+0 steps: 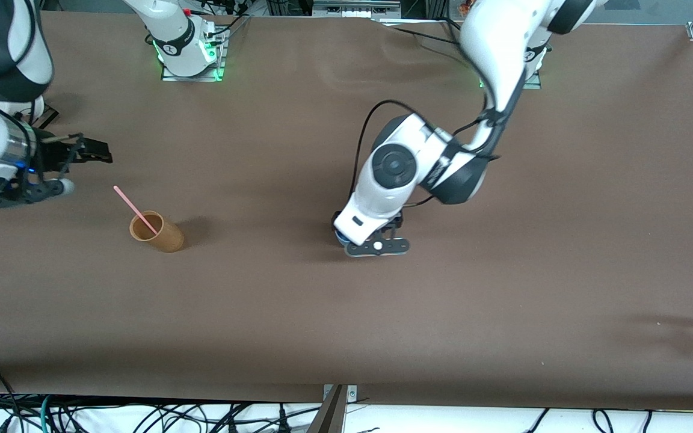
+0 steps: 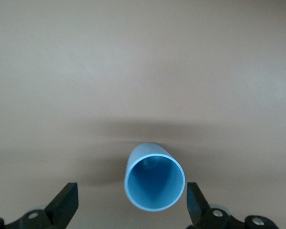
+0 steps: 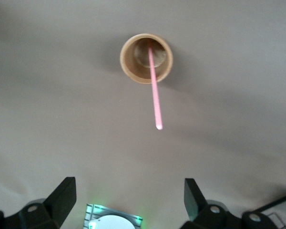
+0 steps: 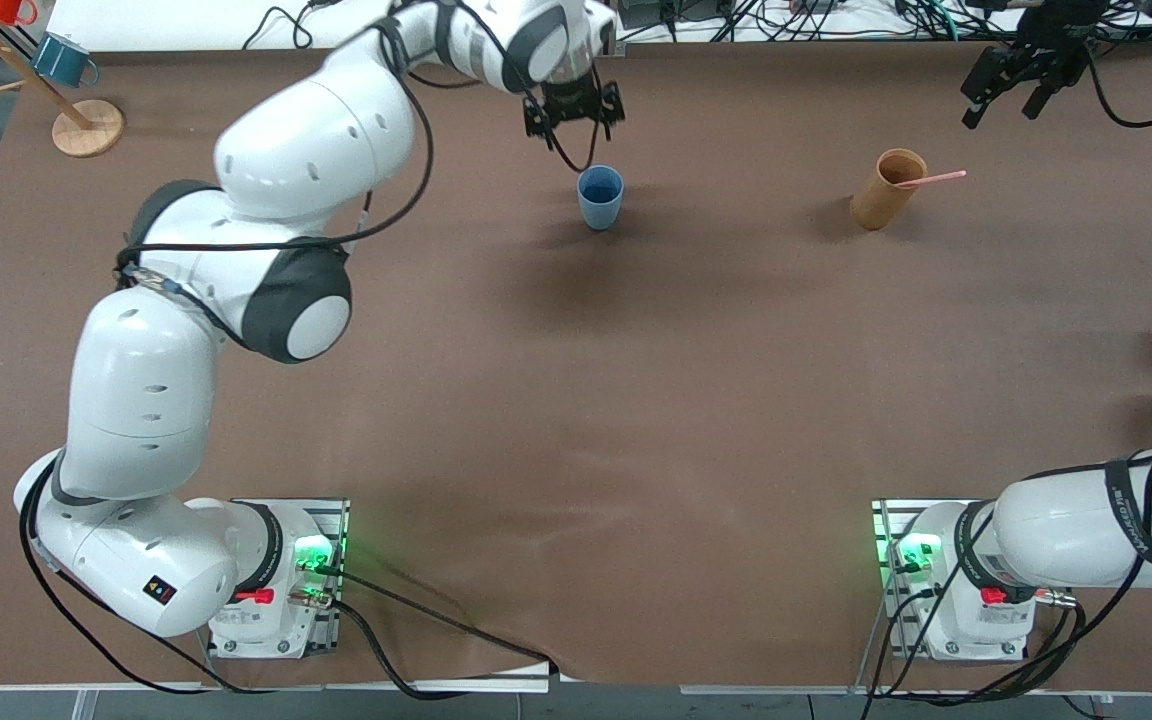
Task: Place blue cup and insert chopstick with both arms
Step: 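Set the blue cup down while the right gripper reaches the chopstick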
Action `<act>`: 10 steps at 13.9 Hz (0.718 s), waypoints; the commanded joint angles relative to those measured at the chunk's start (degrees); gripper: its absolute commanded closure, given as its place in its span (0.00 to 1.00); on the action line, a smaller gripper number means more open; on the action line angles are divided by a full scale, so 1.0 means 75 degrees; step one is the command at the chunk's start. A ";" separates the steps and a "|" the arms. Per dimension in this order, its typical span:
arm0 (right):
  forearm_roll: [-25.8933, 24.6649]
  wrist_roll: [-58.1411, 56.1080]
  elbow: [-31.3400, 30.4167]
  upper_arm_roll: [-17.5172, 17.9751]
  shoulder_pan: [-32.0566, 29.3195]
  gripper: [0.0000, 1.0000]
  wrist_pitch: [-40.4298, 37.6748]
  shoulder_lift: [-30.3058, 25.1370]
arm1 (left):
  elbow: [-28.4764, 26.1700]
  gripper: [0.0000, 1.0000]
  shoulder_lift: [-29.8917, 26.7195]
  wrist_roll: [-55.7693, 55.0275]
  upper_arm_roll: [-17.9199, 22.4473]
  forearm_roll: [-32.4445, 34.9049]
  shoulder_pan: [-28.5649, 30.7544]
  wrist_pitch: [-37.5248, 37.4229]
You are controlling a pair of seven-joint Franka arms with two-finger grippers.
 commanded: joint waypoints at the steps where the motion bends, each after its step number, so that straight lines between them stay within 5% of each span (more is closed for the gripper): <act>1: -0.0155 -0.0442 0.0150 0.0012 0.0282 0.00 0.0169 0.0687 | -0.0323 0.00 -0.0987 0.0075 0.0006 -0.0126 0.0563 -0.0313; 3: -0.0272 -0.0500 0.0150 0.0012 0.0306 0.00 0.0543 0.1121 | -0.0370 0.00 -0.1410 0.0272 -0.0018 -0.0220 0.1207 -0.1048; 6: -0.1651 -0.0804 0.0045 0.0012 0.0715 0.00 0.1423 0.1509 | -0.0370 0.00 -0.1961 0.1804 -0.0006 -0.0197 0.2039 -0.2079; 8: -0.1632 -0.0852 0.0021 0.0012 0.0693 0.01 0.1471 0.1755 | -0.0393 0.00 -0.2278 0.2672 -0.0006 -0.0127 0.2521 -0.2608; 9: -0.1632 -0.0863 0.0021 0.0012 0.0681 0.03 0.1471 0.1907 | -0.0382 0.00 -0.2407 0.3036 -0.0006 -0.0115 0.2789 -0.2865; 10: -0.1632 -0.0852 0.0021 0.0012 0.0693 0.17 0.1494 0.2163 | -0.0393 0.00 -0.2582 0.3330 -0.0006 -0.0126 0.3117 -0.3054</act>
